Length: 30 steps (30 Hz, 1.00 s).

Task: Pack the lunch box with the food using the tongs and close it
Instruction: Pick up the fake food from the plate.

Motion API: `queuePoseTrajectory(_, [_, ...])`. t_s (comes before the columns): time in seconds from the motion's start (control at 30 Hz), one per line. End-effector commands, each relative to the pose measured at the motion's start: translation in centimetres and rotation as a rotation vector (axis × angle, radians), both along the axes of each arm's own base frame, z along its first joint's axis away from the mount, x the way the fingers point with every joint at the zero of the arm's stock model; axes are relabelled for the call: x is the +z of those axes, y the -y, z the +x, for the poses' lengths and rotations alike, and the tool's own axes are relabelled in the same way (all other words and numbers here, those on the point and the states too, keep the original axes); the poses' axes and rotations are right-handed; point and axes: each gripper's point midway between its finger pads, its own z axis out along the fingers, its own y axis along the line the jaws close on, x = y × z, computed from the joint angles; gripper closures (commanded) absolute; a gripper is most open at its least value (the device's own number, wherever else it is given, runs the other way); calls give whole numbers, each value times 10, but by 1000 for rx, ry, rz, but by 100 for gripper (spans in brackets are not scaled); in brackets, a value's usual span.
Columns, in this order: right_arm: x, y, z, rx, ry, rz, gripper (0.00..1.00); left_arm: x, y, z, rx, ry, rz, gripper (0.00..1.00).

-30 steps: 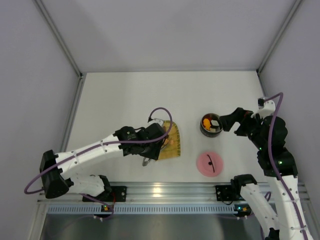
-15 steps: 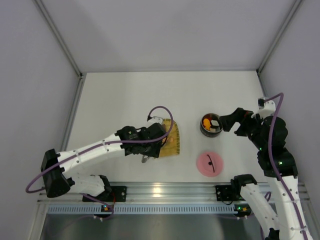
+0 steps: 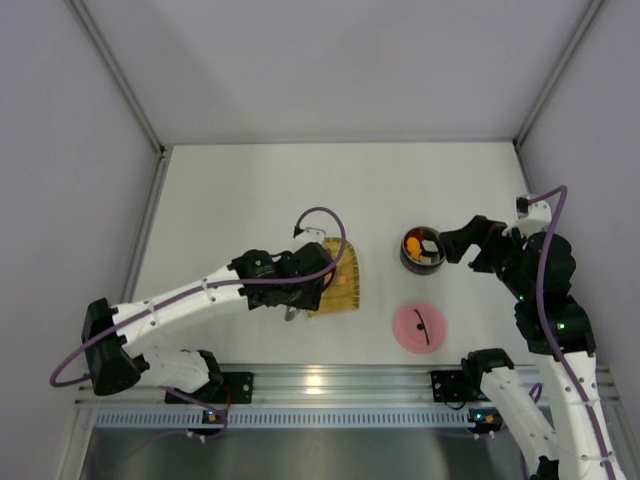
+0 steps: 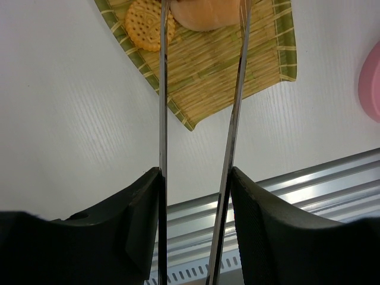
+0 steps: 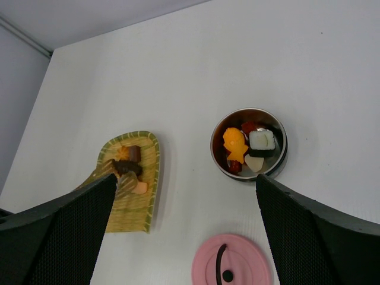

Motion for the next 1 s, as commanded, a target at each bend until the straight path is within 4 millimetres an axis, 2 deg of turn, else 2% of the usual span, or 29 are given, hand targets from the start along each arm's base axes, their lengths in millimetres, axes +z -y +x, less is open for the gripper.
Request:
queuePoseTrajectory(0.0, [5, 1, 2, -1, 31, 5, 1, 33, -3, 15, 59, 93, -45, 46])
queuePoseTrajectory(0.37, [7, 0, 1, 5, 37, 7, 0, 30, -8, 21, 82, 118, 1, 45])
queuePoseTrajectory(0.67, [8, 0, 1, 4, 39, 5, 0, 39, 14, 36, 52, 158, -19, 44])
queuePoseTrajectory(0.97, [9, 2, 0, -4, 37, -3, 1, 23, 27, 46, 48, 135, 15, 46])
